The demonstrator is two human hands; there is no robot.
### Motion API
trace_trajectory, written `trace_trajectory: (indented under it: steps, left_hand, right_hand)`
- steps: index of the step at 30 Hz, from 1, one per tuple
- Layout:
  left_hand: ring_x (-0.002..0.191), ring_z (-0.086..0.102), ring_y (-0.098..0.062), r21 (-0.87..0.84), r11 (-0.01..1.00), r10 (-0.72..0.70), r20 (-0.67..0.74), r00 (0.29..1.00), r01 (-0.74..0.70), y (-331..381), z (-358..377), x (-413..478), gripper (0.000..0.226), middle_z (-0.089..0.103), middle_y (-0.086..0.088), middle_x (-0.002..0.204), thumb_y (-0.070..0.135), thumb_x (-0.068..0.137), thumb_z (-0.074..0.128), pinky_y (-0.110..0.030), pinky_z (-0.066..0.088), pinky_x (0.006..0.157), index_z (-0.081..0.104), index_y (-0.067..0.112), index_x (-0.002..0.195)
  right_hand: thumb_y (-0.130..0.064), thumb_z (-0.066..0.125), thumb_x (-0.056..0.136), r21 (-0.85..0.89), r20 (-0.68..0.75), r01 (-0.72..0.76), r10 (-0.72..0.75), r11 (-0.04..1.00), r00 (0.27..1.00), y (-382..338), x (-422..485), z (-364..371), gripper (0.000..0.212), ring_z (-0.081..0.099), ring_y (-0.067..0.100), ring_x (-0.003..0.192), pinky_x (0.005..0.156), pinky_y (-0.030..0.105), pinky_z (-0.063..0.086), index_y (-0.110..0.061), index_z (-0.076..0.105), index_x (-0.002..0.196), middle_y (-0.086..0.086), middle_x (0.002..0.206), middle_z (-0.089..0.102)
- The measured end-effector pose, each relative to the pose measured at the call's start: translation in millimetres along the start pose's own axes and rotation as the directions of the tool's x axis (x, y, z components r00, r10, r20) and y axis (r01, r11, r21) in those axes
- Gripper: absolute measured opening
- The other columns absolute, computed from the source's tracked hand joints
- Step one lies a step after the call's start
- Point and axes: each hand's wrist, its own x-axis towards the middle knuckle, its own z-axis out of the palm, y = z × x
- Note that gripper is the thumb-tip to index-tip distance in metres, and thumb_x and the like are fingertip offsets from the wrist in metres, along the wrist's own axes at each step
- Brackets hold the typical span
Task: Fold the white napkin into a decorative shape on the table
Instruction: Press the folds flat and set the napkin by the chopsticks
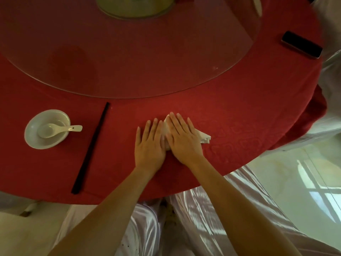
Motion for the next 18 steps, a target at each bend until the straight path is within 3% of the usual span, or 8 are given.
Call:
trace_trajectory:
  steps: [8,11,14,18]
  left_hand:
    - [0.144,0.012,-0.018,0.079,0.997,0.01,0.009,1.0,-0.01,-6.7,0.6,1.7,0.057,0.021,-0.003,0.155,0.032,0.091,0.012,-0.047,0.005,0.118,0.017,0.014,0.145]
    - [0.144,0.009,-0.018,0.082,0.997,-0.002,0.005,1.0,0.001,-7.8,1.8,2.0,0.058,0.018,-0.004,0.156,0.032,0.091,0.011,-0.047,0.004,0.118,0.014,0.014,0.146]
    - [0.145,0.007,-0.018,0.088,0.996,0.003,0.007,1.0,-0.003,-7.1,1.7,1.7,0.059,0.016,-0.004,0.156,0.033,0.091,0.01,-0.047,0.004,0.118,0.011,0.014,0.146]
    - [0.145,0.006,-0.019,0.09,0.996,0.014,0.005,1.0,-0.014,-7.9,2.9,2.2,0.059,0.015,-0.005,0.157,0.034,0.091,0.008,-0.047,0.003,0.118,0.009,0.014,0.146]
  right_hand:
    - [-0.033,0.015,0.096,-0.034,-0.066,-0.16,0.157,0.987,0.985,32.6,-19.2,-2.1,0.055,0.021,0.023,0.143,0.118,0.047,0.006,-0.012,0.023,0.146,0.005,0.154,0.029]
    - [-0.034,0.012,0.095,-0.004,-0.07,-0.212,0.211,0.977,0.975,49.8,-30.1,-5.0,0.056,0.017,0.023,0.144,0.118,0.047,0.003,-0.013,0.023,0.146,0.004,0.155,0.025]
    - [-0.035,0.013,0.096,0.025,-0.055,-0.159,0.16,0.987,0.986,61.1,-33.4,-8.1,0.055,0.012,0.022,0.145,0.118,0.046,0.002,-0.014,0.021,0.147,0.004,0.156,0.021]
    - [-0.028,0.045,0.096,0.299,-0.038,0.005,0.007,0.954,0.999,88.6,-44.8,-19.2,0.049,0.016,0.016,0.144,0.119,0.04,0.006,-0.014,0.033,0.142,0.004,0.151,0.033]
